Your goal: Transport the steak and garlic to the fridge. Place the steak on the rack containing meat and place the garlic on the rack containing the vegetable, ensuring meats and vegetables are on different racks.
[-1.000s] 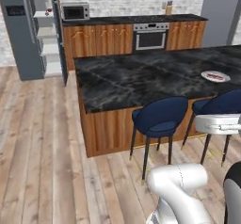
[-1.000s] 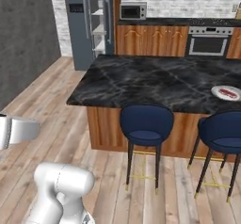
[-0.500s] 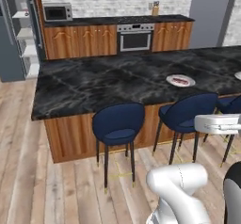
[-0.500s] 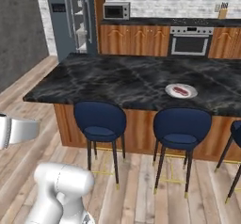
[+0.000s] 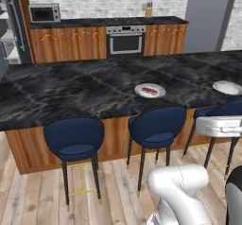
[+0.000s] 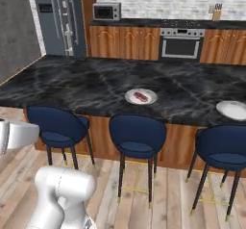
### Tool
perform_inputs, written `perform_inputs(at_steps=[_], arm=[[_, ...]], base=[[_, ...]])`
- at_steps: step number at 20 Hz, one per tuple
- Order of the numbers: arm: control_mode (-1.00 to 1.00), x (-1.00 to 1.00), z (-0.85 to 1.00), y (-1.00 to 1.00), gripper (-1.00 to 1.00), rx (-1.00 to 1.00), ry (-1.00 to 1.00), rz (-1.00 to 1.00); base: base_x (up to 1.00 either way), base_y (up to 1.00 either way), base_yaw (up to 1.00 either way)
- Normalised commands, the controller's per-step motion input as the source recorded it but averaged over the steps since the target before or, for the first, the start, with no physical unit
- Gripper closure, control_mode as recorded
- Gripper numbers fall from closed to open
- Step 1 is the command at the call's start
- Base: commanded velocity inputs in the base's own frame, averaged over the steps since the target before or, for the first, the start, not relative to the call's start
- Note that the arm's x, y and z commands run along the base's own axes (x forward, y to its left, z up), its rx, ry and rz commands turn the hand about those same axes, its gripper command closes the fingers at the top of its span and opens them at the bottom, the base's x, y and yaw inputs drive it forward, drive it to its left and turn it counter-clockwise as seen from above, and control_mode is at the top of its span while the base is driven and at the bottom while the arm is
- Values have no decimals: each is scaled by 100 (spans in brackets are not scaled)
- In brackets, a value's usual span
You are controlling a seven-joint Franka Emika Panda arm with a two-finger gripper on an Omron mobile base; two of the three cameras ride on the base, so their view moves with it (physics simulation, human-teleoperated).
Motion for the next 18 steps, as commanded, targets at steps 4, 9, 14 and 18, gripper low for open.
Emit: perform_inputs(at_steps=[4,9,14,18], arm=[[100,0,0,0,-100,0,0,0],[100,0,0,0,-100,0,0,0],[100,0,0,0,-100,0,0,0],[100,0,0,0,-100,0,0,0]], base=[[100,-96,19],[100,-59,19],[100,72,1],[100,11,27]])
